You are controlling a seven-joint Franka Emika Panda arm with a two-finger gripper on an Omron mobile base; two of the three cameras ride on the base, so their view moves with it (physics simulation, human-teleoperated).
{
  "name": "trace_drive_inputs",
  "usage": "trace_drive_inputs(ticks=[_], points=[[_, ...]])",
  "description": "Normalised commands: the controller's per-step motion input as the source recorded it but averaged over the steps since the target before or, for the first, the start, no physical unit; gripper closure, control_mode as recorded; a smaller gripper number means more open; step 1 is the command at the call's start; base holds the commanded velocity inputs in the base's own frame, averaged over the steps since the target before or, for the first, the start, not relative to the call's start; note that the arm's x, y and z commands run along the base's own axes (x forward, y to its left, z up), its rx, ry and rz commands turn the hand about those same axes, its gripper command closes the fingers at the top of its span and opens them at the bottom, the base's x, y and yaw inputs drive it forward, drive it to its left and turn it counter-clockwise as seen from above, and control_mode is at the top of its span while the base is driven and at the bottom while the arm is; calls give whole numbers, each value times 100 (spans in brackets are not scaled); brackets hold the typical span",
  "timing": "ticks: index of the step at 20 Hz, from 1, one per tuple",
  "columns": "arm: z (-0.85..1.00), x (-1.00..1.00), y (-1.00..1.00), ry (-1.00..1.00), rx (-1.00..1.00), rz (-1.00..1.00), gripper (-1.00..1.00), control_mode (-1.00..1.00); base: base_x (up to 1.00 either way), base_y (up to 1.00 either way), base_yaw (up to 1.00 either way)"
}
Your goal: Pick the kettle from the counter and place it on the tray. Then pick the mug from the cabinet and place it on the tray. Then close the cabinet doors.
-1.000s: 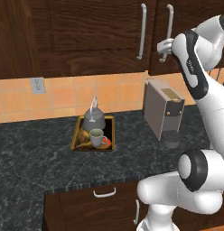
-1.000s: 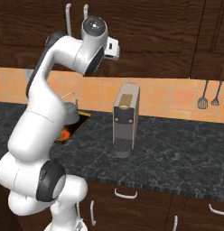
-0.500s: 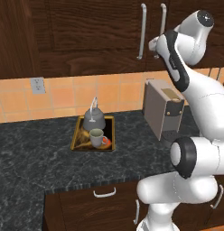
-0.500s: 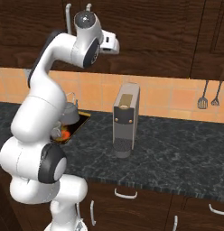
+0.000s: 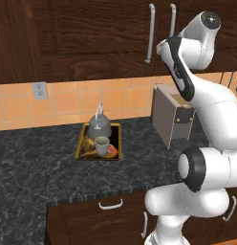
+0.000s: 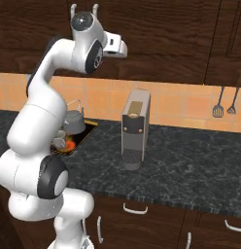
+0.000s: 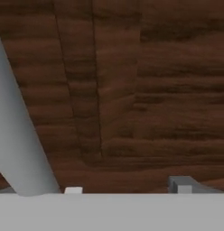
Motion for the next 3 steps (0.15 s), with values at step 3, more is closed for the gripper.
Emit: trace_drive_inputs(ticks=[3], points=[[-16,15,-5,0,-1,-3,-100,-100,0,0,0]])
